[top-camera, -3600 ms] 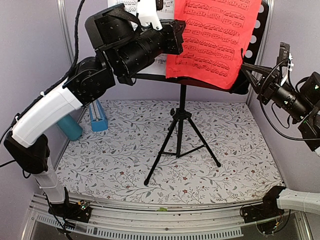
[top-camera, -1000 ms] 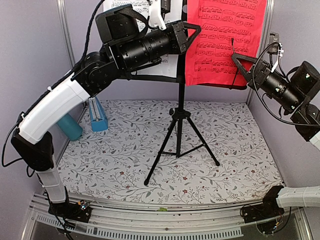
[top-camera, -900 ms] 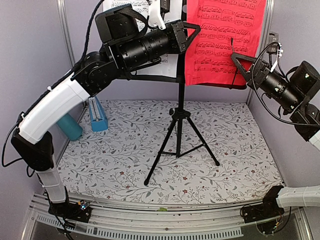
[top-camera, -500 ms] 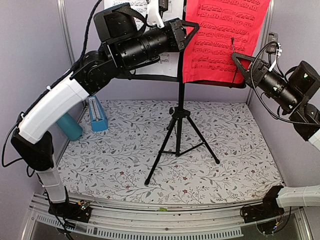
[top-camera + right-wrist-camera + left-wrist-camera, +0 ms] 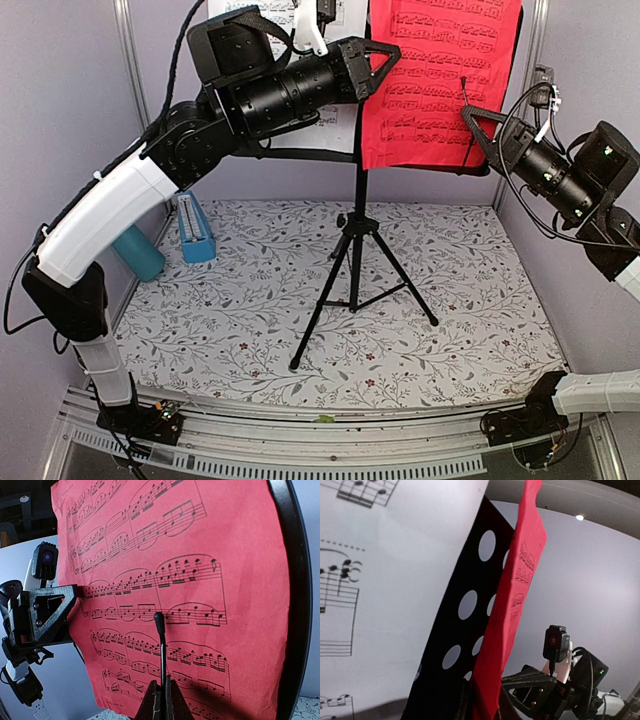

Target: Set up the instrument practice props

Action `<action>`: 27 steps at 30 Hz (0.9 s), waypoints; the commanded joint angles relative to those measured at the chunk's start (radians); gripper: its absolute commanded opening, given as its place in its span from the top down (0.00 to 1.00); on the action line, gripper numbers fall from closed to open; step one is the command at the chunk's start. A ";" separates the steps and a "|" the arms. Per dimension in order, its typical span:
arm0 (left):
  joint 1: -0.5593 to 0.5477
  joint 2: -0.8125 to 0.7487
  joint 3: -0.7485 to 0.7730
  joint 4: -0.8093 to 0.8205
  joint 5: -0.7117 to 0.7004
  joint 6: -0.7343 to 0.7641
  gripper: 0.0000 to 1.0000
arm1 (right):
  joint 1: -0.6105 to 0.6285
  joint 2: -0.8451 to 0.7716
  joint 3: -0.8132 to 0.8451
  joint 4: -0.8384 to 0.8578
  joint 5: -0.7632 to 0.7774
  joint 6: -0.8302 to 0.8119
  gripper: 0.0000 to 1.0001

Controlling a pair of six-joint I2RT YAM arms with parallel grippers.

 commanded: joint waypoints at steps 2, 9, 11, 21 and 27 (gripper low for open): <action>0.013 -0.004 0.025 0.011 0.011 0.002 0.86 | 0.003 -0.005 0.022 0.022 0.016 0.005 0.94; 0.013 -0.007 0.025 0.021 0.013 0.007 0.82 | 0.003 -0.007 0.022 0.016 0.014 0.008 0.88; 0.013 -0.008 0.024 0.021 0.014 0.007 0.82 | 0.004 -0.008 0.022 0.016 0.015 0.010 0.84; 0.014 -0.027 0.018 0.024 0.033 0.016 0.68 | 0.003 -0.013 0.022 0.007 0.010 0.014 0.82; 0.013 -0.054 -0.018 0.042 0.070 0.039 0.60 | 0.003 -0.017 0.022 0.001 0.003 0.016 0.82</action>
